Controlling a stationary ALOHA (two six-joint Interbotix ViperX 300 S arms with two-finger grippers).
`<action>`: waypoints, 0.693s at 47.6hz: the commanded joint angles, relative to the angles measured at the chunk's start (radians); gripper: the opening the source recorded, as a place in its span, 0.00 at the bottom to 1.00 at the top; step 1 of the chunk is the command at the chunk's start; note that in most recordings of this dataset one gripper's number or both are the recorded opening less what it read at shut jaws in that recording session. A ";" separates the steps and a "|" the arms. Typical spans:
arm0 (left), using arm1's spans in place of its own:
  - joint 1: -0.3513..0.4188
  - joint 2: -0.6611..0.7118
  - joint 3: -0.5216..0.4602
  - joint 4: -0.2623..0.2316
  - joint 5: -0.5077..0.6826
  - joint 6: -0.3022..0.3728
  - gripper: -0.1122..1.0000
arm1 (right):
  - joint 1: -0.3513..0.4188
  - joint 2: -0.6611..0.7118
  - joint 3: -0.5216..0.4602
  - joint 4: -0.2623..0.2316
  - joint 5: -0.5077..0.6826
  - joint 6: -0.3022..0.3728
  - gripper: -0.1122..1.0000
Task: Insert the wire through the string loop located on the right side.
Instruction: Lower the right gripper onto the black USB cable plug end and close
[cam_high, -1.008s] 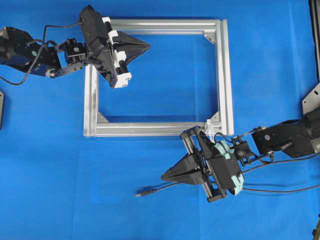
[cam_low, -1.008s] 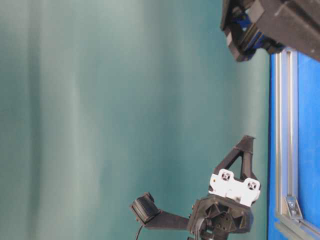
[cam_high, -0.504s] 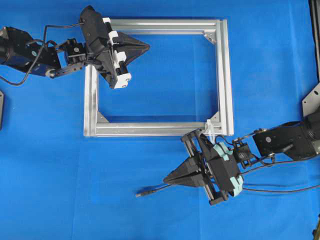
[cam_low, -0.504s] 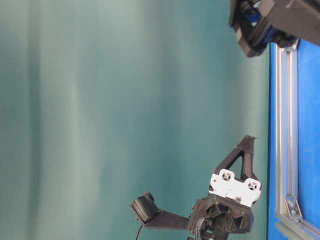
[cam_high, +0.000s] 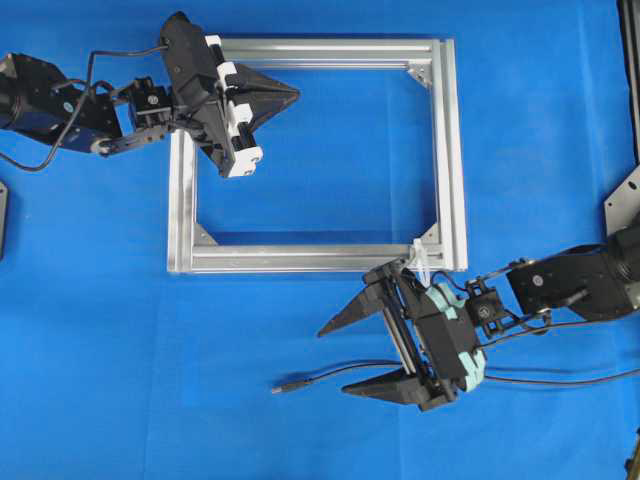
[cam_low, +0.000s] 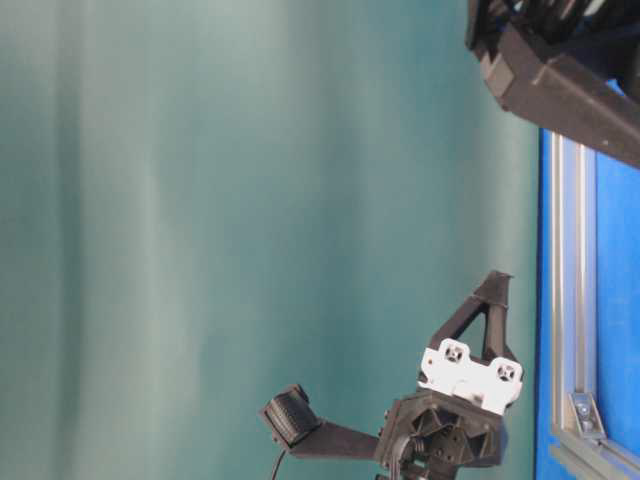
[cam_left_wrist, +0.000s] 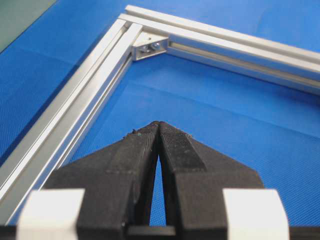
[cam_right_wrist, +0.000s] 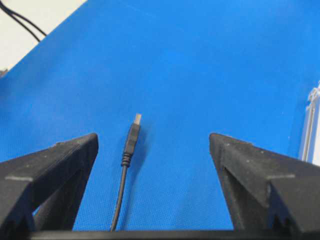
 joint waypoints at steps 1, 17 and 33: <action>-0.002 -0.031 -0.008 0.003 -0.008 0.003 0.10 | 0.005 -0.032 -0.011 0.017 -0.003 0.002 0.86; -0.003 -0.031 -0.008 0.003 -0.008 0.003 0.10 | 0.031 0.029 -0.028 0.064 0.014 0.015 0.86; -0.003 -0.031 -0.003 0.003 -0.003 0.003 0.10 | 0.035 0.186 -0.091 0.083 -0.005 0.087 0.86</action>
